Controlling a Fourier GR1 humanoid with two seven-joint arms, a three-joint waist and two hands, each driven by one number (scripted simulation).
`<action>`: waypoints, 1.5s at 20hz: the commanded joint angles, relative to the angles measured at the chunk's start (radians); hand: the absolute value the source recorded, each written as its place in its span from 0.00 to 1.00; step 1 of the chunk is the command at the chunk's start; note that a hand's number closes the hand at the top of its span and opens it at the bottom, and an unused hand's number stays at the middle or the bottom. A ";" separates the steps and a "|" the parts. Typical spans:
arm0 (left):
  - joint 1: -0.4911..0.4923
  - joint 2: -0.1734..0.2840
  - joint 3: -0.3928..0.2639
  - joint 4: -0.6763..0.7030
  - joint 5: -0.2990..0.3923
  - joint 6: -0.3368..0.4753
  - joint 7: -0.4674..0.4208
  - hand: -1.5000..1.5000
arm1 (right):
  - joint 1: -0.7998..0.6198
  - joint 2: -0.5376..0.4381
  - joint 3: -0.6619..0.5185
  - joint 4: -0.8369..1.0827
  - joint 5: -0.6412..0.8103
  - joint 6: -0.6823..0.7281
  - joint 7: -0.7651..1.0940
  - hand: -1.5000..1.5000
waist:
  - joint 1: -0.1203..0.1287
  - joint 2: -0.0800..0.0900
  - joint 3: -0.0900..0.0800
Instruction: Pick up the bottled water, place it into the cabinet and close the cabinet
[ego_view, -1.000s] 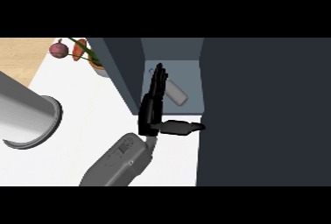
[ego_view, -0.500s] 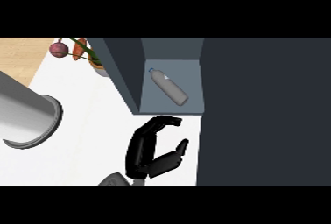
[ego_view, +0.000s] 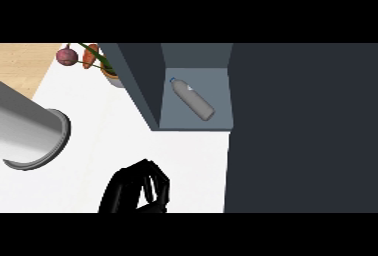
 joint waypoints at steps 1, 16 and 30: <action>0.069 0.109 0.046 -0.077 0.018 -0.036 -0.004 1.00 | 0.040 -0.023 0.026 -0.223 0.103 0.040 0.058 1.00 | 0.000 -0.003 -0.001; 0.277 0.379 0.324 -0.268 0.219 -0.216 -0.047 0.00 | 0.052 -0.047 0.131 -0.333 0.126 0.111 0.059 1.00 | 0.003 -0.014 -0.007; 0.402 0.502 0.471 -0.283 0.325 -0.359 -0.070 0.00 | -0.175 -0.107 0.351 -0.305 0.189 0.101 0.162 1.00 | 0.039 -0.022 -0.021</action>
